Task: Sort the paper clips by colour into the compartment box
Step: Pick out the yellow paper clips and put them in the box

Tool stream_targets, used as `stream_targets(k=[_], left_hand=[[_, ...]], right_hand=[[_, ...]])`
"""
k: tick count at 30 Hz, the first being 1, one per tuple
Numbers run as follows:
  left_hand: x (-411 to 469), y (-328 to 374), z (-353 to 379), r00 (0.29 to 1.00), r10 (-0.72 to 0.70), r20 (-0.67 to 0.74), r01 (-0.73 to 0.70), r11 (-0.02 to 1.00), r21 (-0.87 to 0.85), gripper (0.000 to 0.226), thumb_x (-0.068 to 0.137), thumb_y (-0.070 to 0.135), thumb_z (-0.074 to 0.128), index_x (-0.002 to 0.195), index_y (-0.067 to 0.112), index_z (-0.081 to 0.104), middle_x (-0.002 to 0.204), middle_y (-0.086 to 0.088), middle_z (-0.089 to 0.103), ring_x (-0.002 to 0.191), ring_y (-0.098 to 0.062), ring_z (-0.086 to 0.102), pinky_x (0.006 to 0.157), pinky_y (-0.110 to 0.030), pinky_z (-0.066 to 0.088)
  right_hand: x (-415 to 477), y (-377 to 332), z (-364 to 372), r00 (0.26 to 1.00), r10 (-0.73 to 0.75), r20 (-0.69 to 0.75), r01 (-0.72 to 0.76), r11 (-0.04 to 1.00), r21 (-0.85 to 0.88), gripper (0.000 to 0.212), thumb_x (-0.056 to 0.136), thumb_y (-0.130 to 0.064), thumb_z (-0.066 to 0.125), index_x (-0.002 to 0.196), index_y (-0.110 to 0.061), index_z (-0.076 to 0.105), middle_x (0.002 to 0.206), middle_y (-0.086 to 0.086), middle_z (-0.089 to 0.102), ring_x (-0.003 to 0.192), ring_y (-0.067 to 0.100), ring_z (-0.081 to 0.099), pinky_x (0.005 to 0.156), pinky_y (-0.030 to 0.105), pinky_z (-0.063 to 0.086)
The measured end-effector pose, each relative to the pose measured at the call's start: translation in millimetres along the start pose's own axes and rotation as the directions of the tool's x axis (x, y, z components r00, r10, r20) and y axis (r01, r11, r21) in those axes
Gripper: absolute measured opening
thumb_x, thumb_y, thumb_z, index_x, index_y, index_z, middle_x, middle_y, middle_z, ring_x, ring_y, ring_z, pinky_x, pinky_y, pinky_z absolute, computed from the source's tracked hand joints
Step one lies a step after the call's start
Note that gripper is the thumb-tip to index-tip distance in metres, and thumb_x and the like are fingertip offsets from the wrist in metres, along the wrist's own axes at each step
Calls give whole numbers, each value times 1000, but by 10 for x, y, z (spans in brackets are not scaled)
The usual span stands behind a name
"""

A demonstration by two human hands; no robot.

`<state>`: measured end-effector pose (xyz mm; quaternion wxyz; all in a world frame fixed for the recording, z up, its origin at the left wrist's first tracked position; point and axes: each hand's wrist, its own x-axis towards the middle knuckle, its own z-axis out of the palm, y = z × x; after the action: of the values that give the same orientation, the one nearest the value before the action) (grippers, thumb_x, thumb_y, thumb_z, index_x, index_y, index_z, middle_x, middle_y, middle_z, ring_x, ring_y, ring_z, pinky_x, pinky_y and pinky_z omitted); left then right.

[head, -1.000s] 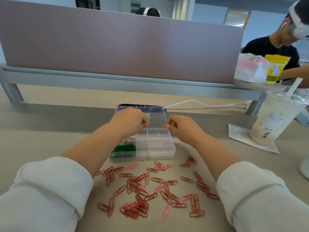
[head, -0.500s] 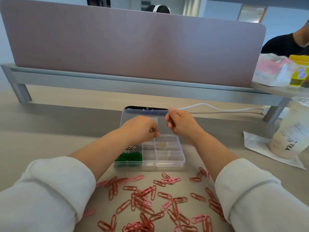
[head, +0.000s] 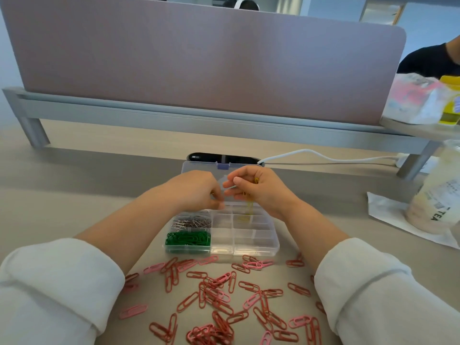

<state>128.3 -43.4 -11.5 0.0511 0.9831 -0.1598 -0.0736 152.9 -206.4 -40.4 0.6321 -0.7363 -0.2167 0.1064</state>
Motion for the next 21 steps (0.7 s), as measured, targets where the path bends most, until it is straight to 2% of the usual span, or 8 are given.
stream_targets(k=[2,5,10,13,17,21], left_hand=[[-36,-13,-26,999,8,32,-8,1000,-10,29,90,36,55,115,26,65,101,5,65,84,-12,52,73,-22,36],[-66,-22,-38,998,12,61,-12,1000,-2,31,91,36,53,119,26,63,117,5,64,96,-11,55,76,-21,36],[-79,9,-47,999,4,44,-6,1000,28,31,91,35,54,119,27,63,123,6,62,108,-14,56,84,-25,41],[-74,14,-36,1000,3,28,-4,999,34,31,90,36,55,119,27,63,123,6,62,110,-14,55,85,-25,40],[-64,7,-26,1000,0,19,-1,999,35,31,89,36,57,118,26,63,124,6,62,110,-14,56,86,-25,41],[-67,11,-29,1000,-6,15,6,999,38,31,89,36,57,118,27,63,123,4,62,110,-15,56,85,-26,42]], right_hand=[[-17,-10,17,1000,-7,-7,7,1000,-4,17,95,-3,46,89,-13,59,83,2,68,67,4,69,69,18,55],[-37,-33,34,1000,4,-17,-4,1000,-13,17,98,-10,43,93,-15,58,83,1,69,69,5,69,69,18,55],[-77,-87,33,996,88,-27,-87,995,39,38,102,-33,26,97,-20,61,79,-1,73,77,11,71,74,21,55],[-82,-96,32,992,124,-30,-121,990,79,46,101,-39,20,102,-20,61,83,2,74,82,16,71,80,27,54],[-84,-100,28,990,136,-26,-132,985,111,46,101,-39,19,100,-19,60,88,5,73,80,19,70,80,30,54],[-100,-74,3,994,109,-8,-108,992,58,34,103,-23,20,111,-19,53,95,8,71,84,18,69,85,30,51]])
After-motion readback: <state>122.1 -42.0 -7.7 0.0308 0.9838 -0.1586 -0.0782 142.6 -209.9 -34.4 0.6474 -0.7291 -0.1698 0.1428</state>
